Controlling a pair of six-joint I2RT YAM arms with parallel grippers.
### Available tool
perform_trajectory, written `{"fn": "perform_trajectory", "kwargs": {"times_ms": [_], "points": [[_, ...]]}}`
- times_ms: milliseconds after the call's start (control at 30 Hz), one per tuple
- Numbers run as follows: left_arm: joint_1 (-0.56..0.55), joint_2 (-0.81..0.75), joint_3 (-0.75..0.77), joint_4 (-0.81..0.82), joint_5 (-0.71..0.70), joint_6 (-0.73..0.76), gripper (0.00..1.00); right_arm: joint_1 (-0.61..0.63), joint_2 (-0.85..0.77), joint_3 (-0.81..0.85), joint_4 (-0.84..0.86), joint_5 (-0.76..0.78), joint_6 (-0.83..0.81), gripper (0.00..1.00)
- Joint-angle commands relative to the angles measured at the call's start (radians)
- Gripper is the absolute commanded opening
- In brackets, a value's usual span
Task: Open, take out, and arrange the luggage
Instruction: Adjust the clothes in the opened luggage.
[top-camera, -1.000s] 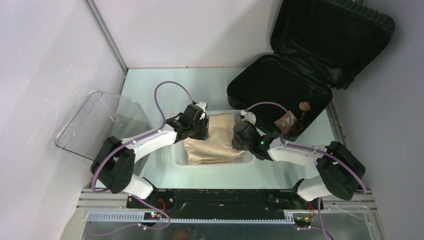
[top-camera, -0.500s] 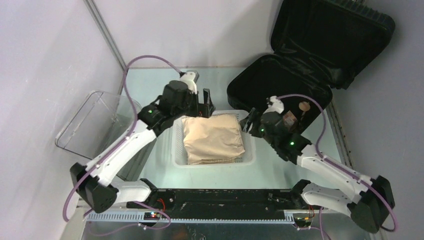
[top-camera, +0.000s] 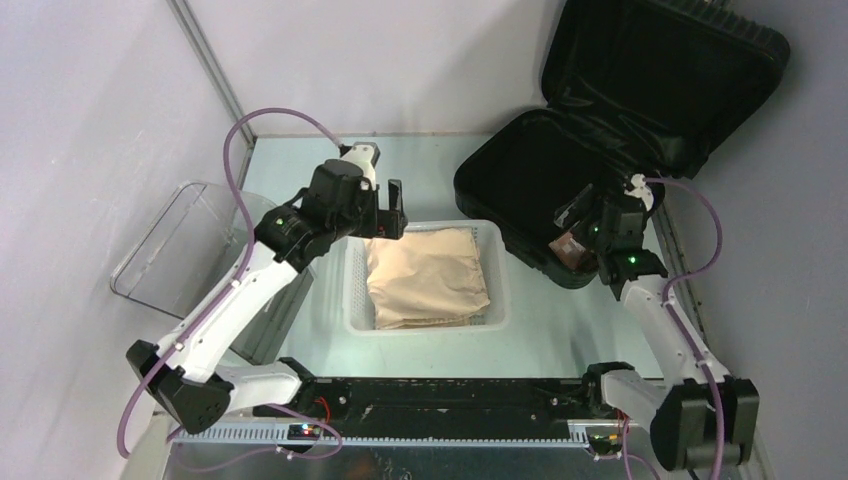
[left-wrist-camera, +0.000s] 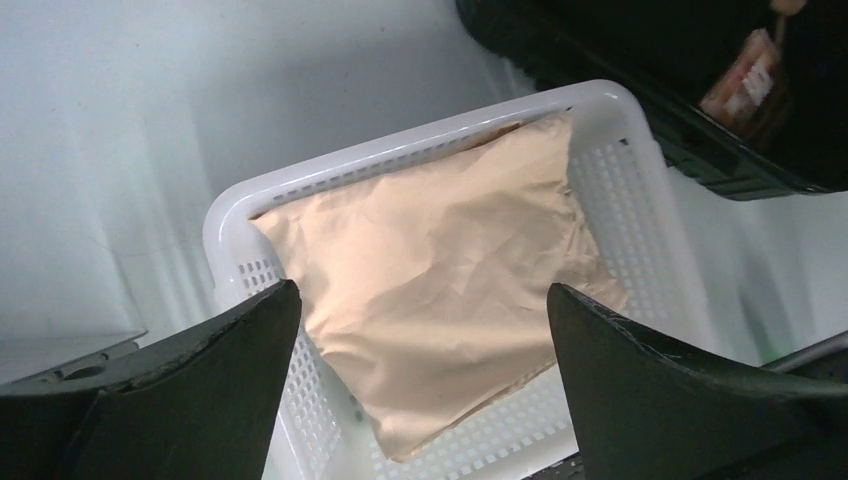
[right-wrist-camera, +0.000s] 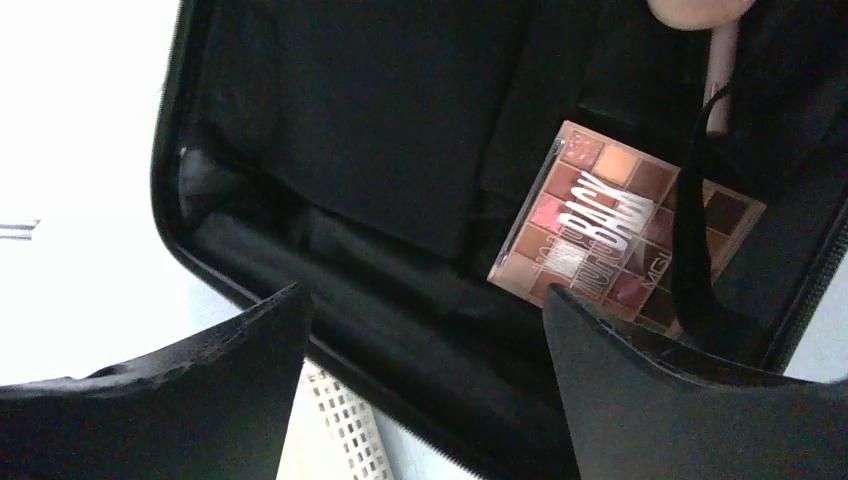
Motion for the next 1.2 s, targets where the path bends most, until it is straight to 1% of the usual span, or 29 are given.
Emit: {"fn": "perform_trajectory", "kwargs": {"times_ms": [0,33,67,133,333,400,467,533,567,667,767,900,1000,1067,1167], "points": [[0.021,0.021,0.050,-0.048,0.022,0.049,1.00,-0.095,0.085,0.028,0.100,-0.158,-0.029,0.82],[0.022,0.021,0.050,-0.037,0.034,0.052,1.00,-0.138,0.114,0.030,0.122,-0.167,-0.027,0.80],[0.022,0.026,0.051,-0.033,0.048,0.059,1.00,-0.155,0.130,0.037,0.131,-0.182,-0.026,0.77],[0.022,0.039,0.060,-0.029,0.069,0.071,0.99,-0.192,0.175,0.054,0.155,-0.198,-0.028,0.73],[0.020,0.072,0.087,0.027,0.173,0.114,0.94,-0.240,0.355,0.158,0.180,-0.230,-0.056,0.70],[0.020,0.093,0.111,0.049,0.189,0.120,0.94,-0.245,0.396,0.191,0.180,-0.232,-0.065,0.73],[0.020,0.125,0.145,0.069,0.198,0.124,0.94,-0.247,0.431,0.223,0.171,-0.222,-0.076,0.80],[0.019,0.167,0.185,0.091,0.203,0.129,0.94,-0.247,0.464,0.254,0.166,-0.220,-0.083,0.82],[0.018,0.196,0.198,0.101,0.202,0.131,0.93,-0.247,0.474,0.263,0.167,-0.229,-0.085,0.82],[0.018,0.261,0.260,0.155,0.193,0.128,0.91,-0.247,0.523,0.305,0.172,-0.252,-0.088,0.77],[0.018,0.356,0.326,0.179,0.211,0.130,0.91,-0.248,0.564,0.332,0.177,-0.260,-0.076,0.73],[0.018,0.468,0.436,0.190,0.232,0.122,0.90,-0.247,0.611,0.346,0.205,-0.260,-0.041,0.70],[0.018,0.535,0.464,0.223,0.250,0.113,0.89,-0.248,0.648,0.356,0.218,-0.257,-0.028,0.69],[0.018,0.567,0.472,0.252,0.264,0.103,0.89,-0.247,0.678,0.364,0.256,-0.263,-0.016,0.66],[0.018,0.602,0.477,0.296,0.285,0.093,0.89,-0.246,0.730,0.378,0.294,-0.292,-0.005,0.61]]}}
